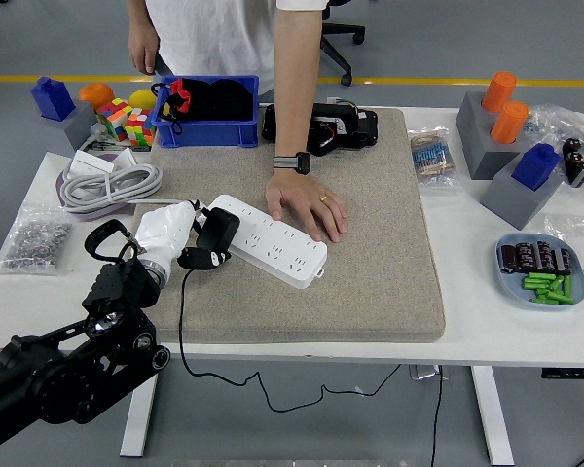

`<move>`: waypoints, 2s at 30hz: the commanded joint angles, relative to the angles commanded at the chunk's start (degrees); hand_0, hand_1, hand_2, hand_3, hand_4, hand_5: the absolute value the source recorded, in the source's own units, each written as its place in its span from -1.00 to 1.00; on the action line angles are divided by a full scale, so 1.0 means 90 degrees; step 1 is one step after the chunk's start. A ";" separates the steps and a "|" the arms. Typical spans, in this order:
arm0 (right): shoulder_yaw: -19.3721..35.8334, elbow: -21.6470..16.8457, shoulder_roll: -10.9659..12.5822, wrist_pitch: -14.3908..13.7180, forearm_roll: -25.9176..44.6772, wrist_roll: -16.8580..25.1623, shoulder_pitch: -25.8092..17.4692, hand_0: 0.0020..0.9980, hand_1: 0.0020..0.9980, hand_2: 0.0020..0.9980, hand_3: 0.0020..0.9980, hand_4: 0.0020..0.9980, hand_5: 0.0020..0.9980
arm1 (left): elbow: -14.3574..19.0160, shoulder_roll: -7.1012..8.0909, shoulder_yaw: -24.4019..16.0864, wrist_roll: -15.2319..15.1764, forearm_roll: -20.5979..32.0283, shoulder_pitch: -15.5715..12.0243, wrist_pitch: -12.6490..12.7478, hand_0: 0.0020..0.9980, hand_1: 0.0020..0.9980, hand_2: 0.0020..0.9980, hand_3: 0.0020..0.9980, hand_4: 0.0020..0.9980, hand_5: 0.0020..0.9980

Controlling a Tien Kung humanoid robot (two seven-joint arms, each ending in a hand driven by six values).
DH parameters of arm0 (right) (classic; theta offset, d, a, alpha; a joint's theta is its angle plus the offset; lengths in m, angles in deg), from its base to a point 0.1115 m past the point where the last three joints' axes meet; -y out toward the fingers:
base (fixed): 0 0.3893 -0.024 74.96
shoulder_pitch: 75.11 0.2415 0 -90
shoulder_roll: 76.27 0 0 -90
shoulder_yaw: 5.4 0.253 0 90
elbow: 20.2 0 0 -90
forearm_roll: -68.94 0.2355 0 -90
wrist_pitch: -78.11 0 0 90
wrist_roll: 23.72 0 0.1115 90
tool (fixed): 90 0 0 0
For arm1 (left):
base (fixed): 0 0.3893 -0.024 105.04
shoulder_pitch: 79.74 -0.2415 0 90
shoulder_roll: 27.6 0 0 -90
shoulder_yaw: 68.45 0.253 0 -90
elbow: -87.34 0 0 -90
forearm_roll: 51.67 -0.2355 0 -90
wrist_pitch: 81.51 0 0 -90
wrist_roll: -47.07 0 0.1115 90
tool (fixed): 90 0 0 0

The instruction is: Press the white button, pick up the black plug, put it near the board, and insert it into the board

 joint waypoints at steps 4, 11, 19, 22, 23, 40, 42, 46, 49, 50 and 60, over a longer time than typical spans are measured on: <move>-0.0007 -0.0004 -0.0005 0.0001 0.0004 0.0001 -0.0001 0.27 0.28 0.23 0.20 0.34 -0.11 | 0.0000 -0.0001 0.0004 -0.0012 0.0008 -0.0005 0.0002 0.75 0.82 0.76 0.75 1.00 -0.50; -0.0010 -0.0001 -0.0002 0.0002 0.0005 0.0001 -0.0012 0.27 0.28 0.23 0.20 0.34 -0.11 | -0.0007 -0.0003 -0.0003 -0.0094 0.0022 -0.0017 0.0045 0.85 0.93 0.89 0.85 1.00 -0.49; -0.0006 -0.0001 -0.0008 0.0003 0.0006 -0.0001 -0.0001 0.27 0.28 0.23 0.20 0.34 -0.11 | -0.0025 -0.0006 -0.0003 -0.0238 0.0081 -0.0015 0.0120 0.96 1.00 1.00 0.95 1.00 -0.41; 0.0000 0.0000 -0.0008 0.0004 0.0007 0.0000 -0.0002 0.27 0.28 0.23 0.20 0.34 -0.11 | -0.0024 -0.0008 -0.0002 -0.0251 0.0094 -0.0012 0.0125 1.00 1.00 1.00 0.99 1.00 -0.30; 0.0002 0.0001 -0.0008 0.0004 0.0008 0.0000 -0.0001 0.27 0.28 0.23 0.20 0.34 -0.11 | -0.0025 -0.0008 -0.0004 -0.0252 0.0108 -0.0010 0.0118 1.00 1.00 1.00 0.99 1.00 -0.30; -0.0003 -0.0002 -0.0017 0.0005 0.0014 0.0004 -0.0002 0.27 0.28 0.23 0.19 0.34 -0.11 | 0.0112 0.0034 -0.0166 -0.0382 0.0244 -0.0110 0.0136 1.00 1.00 1.00 1.00 1.00 -0.04; 0.0006 -0.0005 -0.0020 0.0005 0.0013 0.0005 0.0007 0.27 0.28 0.23 0.19 0.34 -0.11 | 0.0209 0.0068 -0.0216 -0.0533 0.0224 -0.0163 0.0275 1.00 1.00 1.00 1.00 1.00 -0.04; 0.0020 -0.0001 -0.0023 0.0004 0.0010 0.0005 0.0008 0.27 0.28 0.23 0.19 0.34 -0.11 | 0.0421 0.0203 -0.0334 -0.1093 0.0328 -0.0328 0.0705 1.00 1.00 1.00 0.99 1.00 0.04; 0.0034 0.0004 -0.0019 0.0003 0.0004 0.0005 0.0002 0.27 0.28 0.23 0.19 0.34 -0.11 | 0.0575 0.0335 -0.0430 -0.1740 0.0618 -0.0464 0.0945 1.00 1.00 1.00 0.99 1.00 0.04; 0.0038 0.0004 -0.0018 0.0003 0.0001 0.0005 0.0002 0.27 0.28 0.23 0.19 0.34 -0.11 | 0.0609 0.0373 -0.0457 -0.1962 0.0691 -0.0506 0.1003 1.00 1.00 1.00 0.99 1.00 0.04; 0.0055 -0.0007 -0.0007 0.0003 0.0006 0.0010 0.0008 0.27 0.28 0.23 0.19 0.34 -0.11 | 0.0640 0.0828 -0.0711 -0.4177 0.1553 -0.0978 0.0865 0.93 0.84 0.61 0.61 0.61 0.16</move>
